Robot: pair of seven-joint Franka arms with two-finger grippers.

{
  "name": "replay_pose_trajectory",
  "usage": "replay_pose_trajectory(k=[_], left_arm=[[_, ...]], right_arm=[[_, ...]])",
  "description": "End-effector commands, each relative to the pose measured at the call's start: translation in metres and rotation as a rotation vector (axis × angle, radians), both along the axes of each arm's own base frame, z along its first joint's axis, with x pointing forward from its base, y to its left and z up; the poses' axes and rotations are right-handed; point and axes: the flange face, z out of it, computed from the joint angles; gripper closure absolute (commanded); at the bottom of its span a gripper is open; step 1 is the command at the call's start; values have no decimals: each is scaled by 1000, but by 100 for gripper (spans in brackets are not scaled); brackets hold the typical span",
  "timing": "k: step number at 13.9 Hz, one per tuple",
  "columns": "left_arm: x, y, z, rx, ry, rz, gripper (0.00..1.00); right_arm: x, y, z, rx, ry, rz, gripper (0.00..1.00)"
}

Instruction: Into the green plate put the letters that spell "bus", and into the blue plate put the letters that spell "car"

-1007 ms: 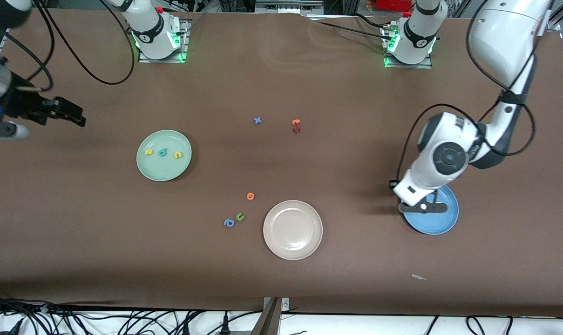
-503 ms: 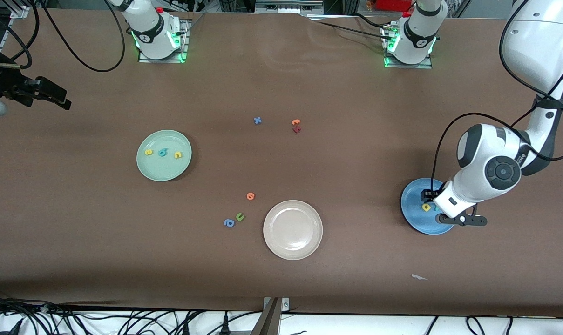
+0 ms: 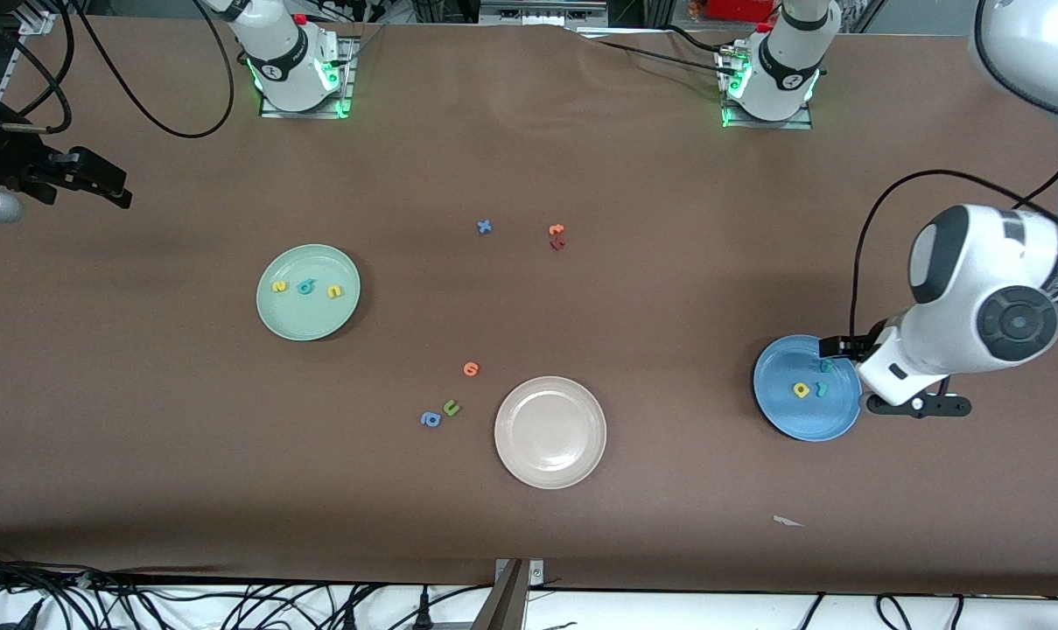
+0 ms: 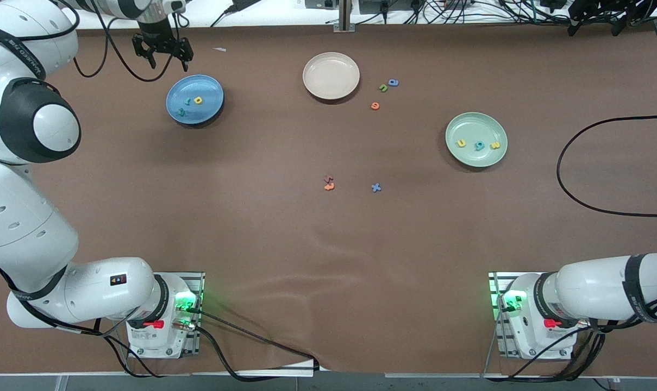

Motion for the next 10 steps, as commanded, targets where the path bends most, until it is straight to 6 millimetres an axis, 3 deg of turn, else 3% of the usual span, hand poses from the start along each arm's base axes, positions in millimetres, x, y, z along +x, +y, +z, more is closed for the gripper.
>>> replay_pose_trajectory(k=[1, 3, 6, 8, 10], left_arm=[[-17, 17, 48, -86, -9, -80, 0], [-39, 36, 89, -136, -54, -68, 0], [-67, 34, 156, -122, -103, -78, 0], [-82, 38, 188, -111, -133, -75, 0], [-90, 44, 205, -112, -161, -67, 0]], right_arm=[[1, -6, 7, -3, 2, -2, 0], [3, -6, 6, -1, -1, -2, 0], [3, -6, 7, 2, -8, -2, 0], [3, -6, 7, 3, -8, -4, 0], [4, -7, 6, 3, -8, -2, 0]])
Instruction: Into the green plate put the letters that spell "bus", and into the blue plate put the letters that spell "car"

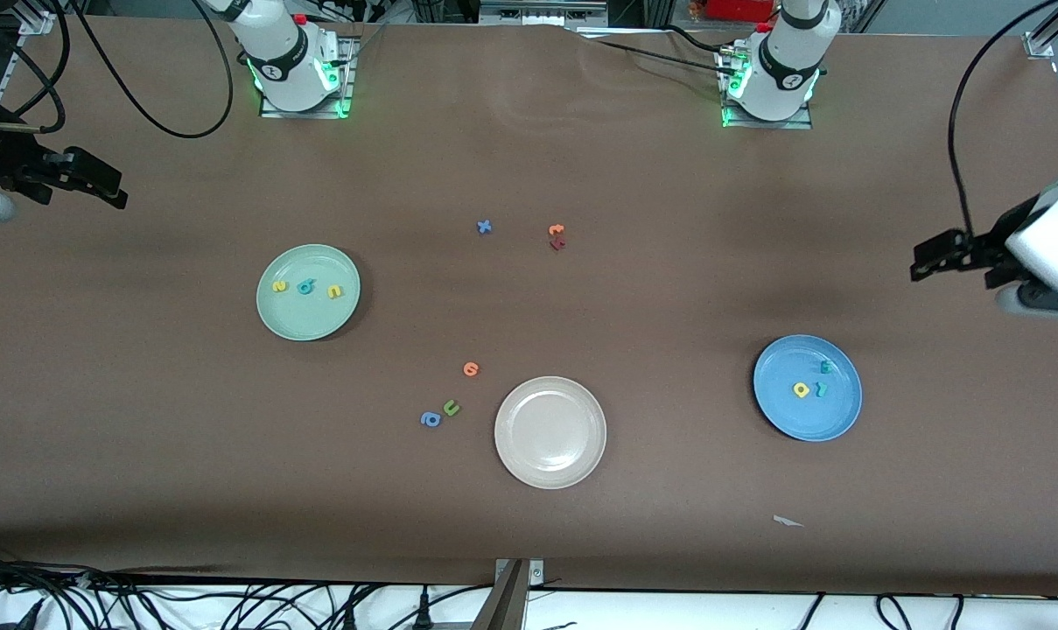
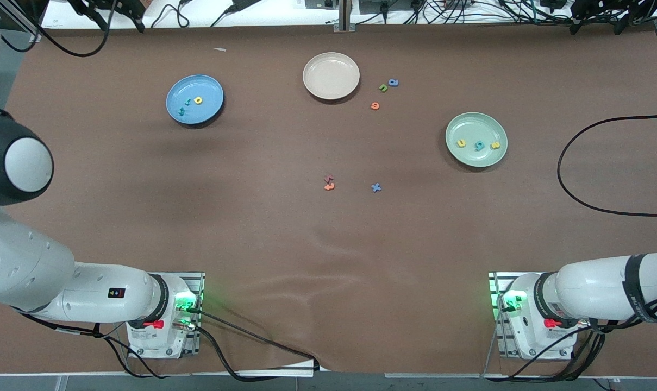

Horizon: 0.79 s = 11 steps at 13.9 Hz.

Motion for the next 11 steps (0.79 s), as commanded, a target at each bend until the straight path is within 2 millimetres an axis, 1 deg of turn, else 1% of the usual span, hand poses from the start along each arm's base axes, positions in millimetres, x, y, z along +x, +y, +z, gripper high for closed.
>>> replay_pose_trajectory(k=[1, 3, 8, 11], left_arm=[[-17, 6, 8, -14, -9, -9, 0], [-18, 12, 4, -20, 4, -10, 0], [-20, 14, 5, -18, 18, -11, 0], [-20, 14, 2, -18, 24, -11, 0]], right_arm=[[3, -5, 4, 3, -3, 6, 0], [3, -4, 4, 3, -3, 12, 0], [3, -5, 4, 5, -3, 13, 0], [3, -4, 4, 4, -3, 15, 0]])
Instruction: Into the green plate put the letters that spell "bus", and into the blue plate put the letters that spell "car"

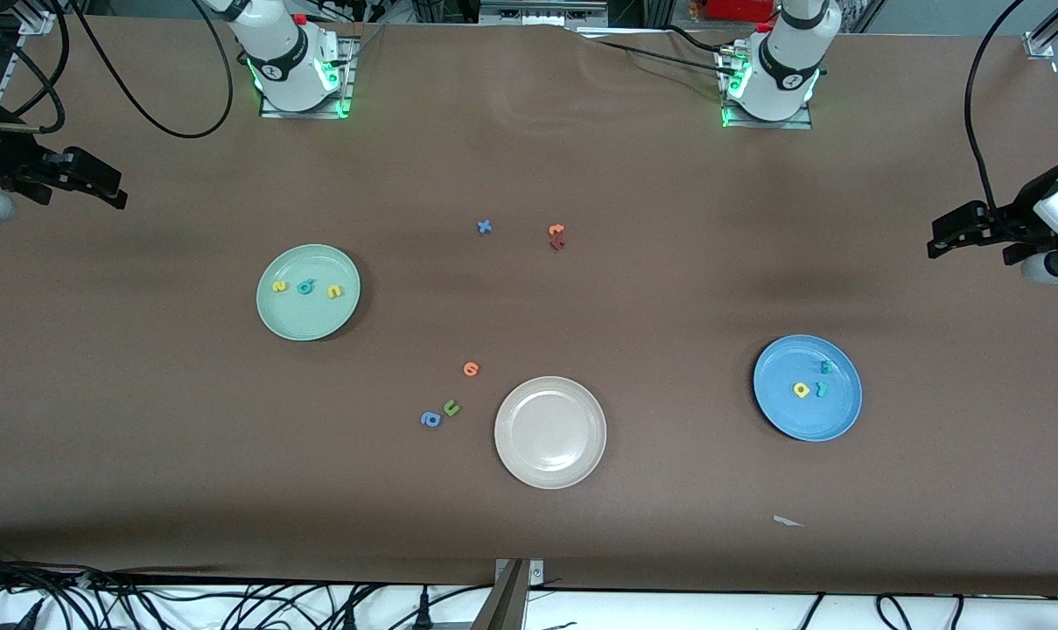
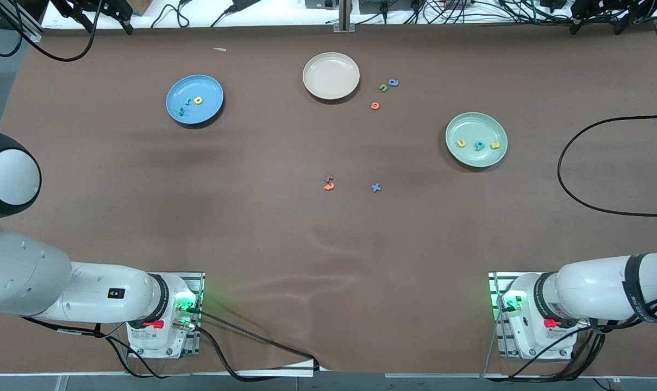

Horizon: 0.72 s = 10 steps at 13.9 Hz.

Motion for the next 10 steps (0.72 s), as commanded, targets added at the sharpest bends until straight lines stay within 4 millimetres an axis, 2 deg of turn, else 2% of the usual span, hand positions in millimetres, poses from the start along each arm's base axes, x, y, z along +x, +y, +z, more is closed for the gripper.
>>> replay_pose_trajectory(k=[1, 10], left_arm=[[-4, 1, 0, -14, 8, -21, 0], [-2, -1, 1, -14, 2, -25, 0]], right_arm=[[3, -4, 4, 3, -2, 13, 0], [3, -1, 4, 3, -2, 16, 0]])
